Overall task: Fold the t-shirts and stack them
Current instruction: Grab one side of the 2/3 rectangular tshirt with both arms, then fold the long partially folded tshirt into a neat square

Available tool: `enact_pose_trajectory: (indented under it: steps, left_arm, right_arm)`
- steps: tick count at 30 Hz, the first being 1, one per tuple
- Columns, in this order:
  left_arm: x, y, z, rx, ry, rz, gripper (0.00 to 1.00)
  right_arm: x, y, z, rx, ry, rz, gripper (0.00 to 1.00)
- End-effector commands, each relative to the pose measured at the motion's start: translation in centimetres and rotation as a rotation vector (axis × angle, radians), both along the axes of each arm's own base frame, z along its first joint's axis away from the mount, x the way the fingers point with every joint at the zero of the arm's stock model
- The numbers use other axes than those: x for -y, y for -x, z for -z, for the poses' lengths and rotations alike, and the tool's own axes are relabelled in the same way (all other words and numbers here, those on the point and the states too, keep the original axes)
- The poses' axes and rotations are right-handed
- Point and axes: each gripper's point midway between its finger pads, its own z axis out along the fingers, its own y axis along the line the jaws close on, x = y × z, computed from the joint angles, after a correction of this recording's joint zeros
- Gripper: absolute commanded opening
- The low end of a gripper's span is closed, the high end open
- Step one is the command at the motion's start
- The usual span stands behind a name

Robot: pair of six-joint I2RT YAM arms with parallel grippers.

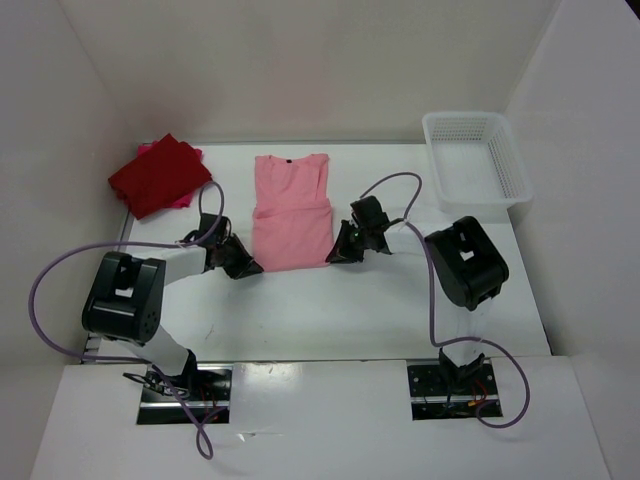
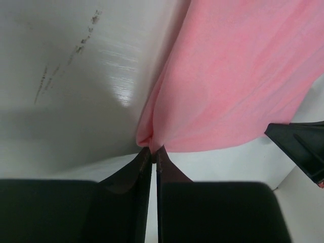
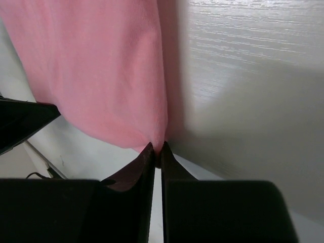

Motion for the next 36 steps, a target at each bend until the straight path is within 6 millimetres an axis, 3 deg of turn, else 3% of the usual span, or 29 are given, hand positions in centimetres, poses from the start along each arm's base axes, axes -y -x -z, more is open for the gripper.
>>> enact_pose_trajectory:
  steps: [1, 5, 7, 8, 10, 11, 13, 15, 17, 18, 20, 21, 22, 23, 24, 26, 27, 28, 29, 30, 31, 32, 33, 34, 35, 36]
  left_arm:
    - [-1.3, -0.1, 0.9, -0.005, -0.088, 0.024, 0.09]
    - [-1.8, 1.1, 0.7, -0.03, -0.125, 0.067, 0.04]
    - [-1.5, 2.8, 0.2, -0.069, -0.11, 0.111, 0.03]
    - [-1.5, 4.5, 0.3, -0.121, -0.103, 0.129, 0.03]
    - [-1.2, 6.6, -0.5, -0.147, -0.071, 0.164, 0.01]
    - [-1.3, 8.3, -0.7, -0.194, -0.069, 0.18, 0.0]
    - [-0.2, 8.9, -3.1, -0.147, -0.022, 0.199, 0.0]
    - [0.6, 9.8, -5.6, -0.137, 0.025, 0.193, 0.0]
    - [0.4, 10.5, -6.7, -0.162, 0.013, 0.188, 0.0]
    - [0.5, 9.8, -8.0, -0.122, 0.012, 0.2, 0.0]
    - [0.3, 8.6, -9.0, -0.075, -0.009, 0.198, 0.0]
    - [0.5, 7.5, -9.5, -0.055, -0.007, 0.198, 0.0]
    - [0.2, 6.2, -10.1, -0.022, -0.02, 0.192, 0.0]
    - [0.4, 3.8, -12.5, 0.06, -0.03, 0.191, 0.0]
    - [-0.4, 2.1, -12.6, 0.067, -0.064, 0.166, 0.0]
    - [-0.9, -1.6, -14.5, 0.161, -0.095, 0.151, 0.0]
    - [-1.2, -4.4, -15.4, 0.2, -0.128, 0.125, 0.0]
    - [-1.4, -5.9, -15.8, 0.219, -0.129, 0.113, 0.0]
    - [-1.6, -7.7, -16.3, 0.25, -0.127, 0.101, 0.0]
    - [-1.6, -9.3, -14.8, 0.224, -0.141, 0.095, 0.0]
    - [-1.9, -11.4, -15.9, 0.272, -0.166, 0.082, 0.0]
    - [-1.7, -12.7, -15.7, 0.28, -0.166, 0.081, 0.0]
    - [-1.8, -13.8, -13.6, 0.236, -0.18, 0.078, 0.0]
    - [-2.2, -14.8, -13.1, 0.233, -0.203, 0.062, 0.0]
    - [-2.2, -16.5, -13.8, 0.277, -0.213, 0.059, 0.0]
    - [-2.2, -17.3, -12.2, 0.253, -0.222, 0.057, 0.0]
  right_arm:
    - [1.0, -0.6, 1.6, -0.002, 0.067, 0.031, 0.09]
    - [1.7, 0.8, 0.9, -0.023, 0.069, 0.041, 0.03]
    - [2.8, 2.9, 1.4, -0.067, 0.094, 0.04, 0.02]
    - [3.0, 3.4, 0.4, -0.059, 0.083, 0.048, 0.02]
    - [3.5, 6.0, 0.4, -0.106, 0.106, 0.032, 0.02]
    - [3.1, 6.9, -1.1, -0.085, 0.086, 0.01, 0.02]
    - [3.2, 9.7, -1.7, -0.131, 0.092, -0.014, 0.02]
    - [3.1, 10.8, -3.9, -0.111, 0.062, -0.025, 0.02]
    - [3.6, 11.4, -5.2, -0.114, 0.072, -0.02, 0.02]
    - [3.2, 10.4, -7.5, -0.061, 0.048, -0.014, 0.02]
    - [3.9, 8.8, -9.2, -0.024, 0.047, -0.011, 0.02]
    - [3.4, 7.0, -11.0, 0.016, 0.025, -0.013, 0.02]
    - [3.4, 5.8, -11.0, 0.022, 0.033, -0.009, 0.02]
    - [3.8, 4.2, -11.4, 0.052, 0.039, -0.006, 0.02]
    - [3.4, 2.0, -13.5, 0.113, 0.021, -0.003, 0.02]
    - [3.2, -0.8, -12.6, 0.114, 0.052, -0.019, 0.02]
    - [2.6, -3.2, -14.7, 0.174, 0.033, -0.014, 0.02]
    - [2.6, -4.7, -14.9, 0.189, 0.035, -0.008, 0.02]
    - [2.3, -6.1, -13.4, 0.175, 0.062, -0.009, 0.02]
    - [2.5, -8.6, -15.2, 0.222, 0.044, 0.017, 0.02]
    - [2.1, -9.4, -15.1, 0.221, 0.045, 0.017, 0.02]
    - [2.4, -11.0, -13.0, 0.193, 0.064, 0.024, 0.02]
    - [1.9, -12.8, -14.2, 0.234, 0.056, 0.032, 0.02]
    - [2.5, -13.9, -13.5, 0.232, 0.072, 0.045, 0.02]
    - [2.9, -15.1, -11.0, 0.191, 0.089, 0.057, 0.02]
    - [2.4, -16.5, -11.5, 0.218, 0.079, 0.059, 0.02]
